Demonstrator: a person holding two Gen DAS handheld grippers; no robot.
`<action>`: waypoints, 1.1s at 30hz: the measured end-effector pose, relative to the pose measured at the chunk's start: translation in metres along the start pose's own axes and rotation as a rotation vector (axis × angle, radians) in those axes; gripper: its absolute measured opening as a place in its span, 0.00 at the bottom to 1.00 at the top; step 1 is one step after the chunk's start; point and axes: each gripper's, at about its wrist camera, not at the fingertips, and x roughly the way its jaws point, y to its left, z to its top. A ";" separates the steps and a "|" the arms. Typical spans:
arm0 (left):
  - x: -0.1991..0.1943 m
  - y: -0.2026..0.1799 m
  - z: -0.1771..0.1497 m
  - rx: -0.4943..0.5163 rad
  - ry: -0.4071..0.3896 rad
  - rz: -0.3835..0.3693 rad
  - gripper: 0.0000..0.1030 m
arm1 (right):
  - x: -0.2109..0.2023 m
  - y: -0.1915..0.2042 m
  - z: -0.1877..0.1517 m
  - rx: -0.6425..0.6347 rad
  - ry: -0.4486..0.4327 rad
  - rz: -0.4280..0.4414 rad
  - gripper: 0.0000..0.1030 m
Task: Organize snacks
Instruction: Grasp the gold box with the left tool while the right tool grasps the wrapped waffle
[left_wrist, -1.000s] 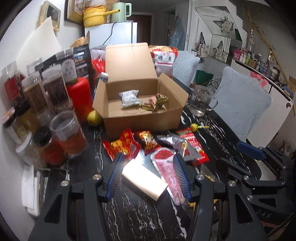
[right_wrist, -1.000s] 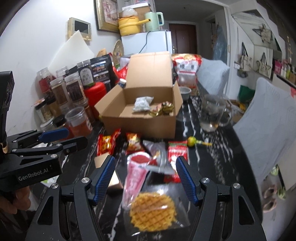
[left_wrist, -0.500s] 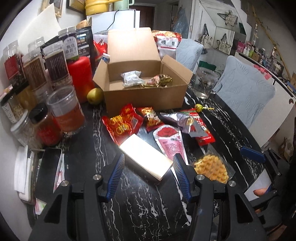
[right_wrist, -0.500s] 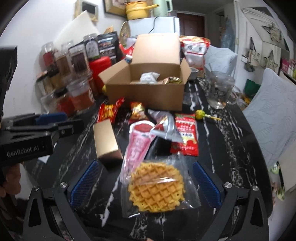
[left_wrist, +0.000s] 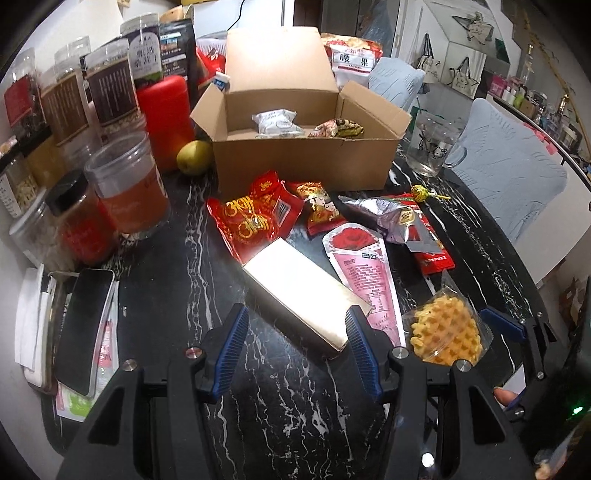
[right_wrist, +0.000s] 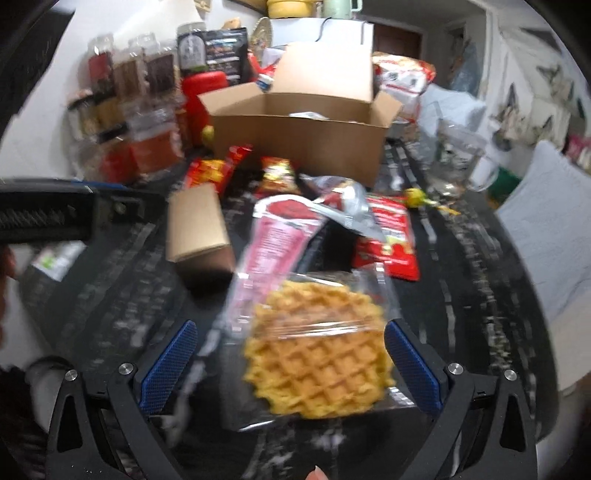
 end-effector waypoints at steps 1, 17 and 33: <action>0.002 0.000 0.000 -0.002 0.003 -0.002 0.53 | 0.003 -0.001 -0.001 -0.004 0.008 -0.017 1.00; 0.041 -0.005 0.021 -0.054 0.077 -0.057 0.53 | 0.033 -0.029 0.008 0.036 0.046 0.093 1.00; 0.085 -0.007 0.015 -0.073 0.185 0.016 0.67 | 0.028 -0.040 0.009 0.076 0.019 0.125 1.00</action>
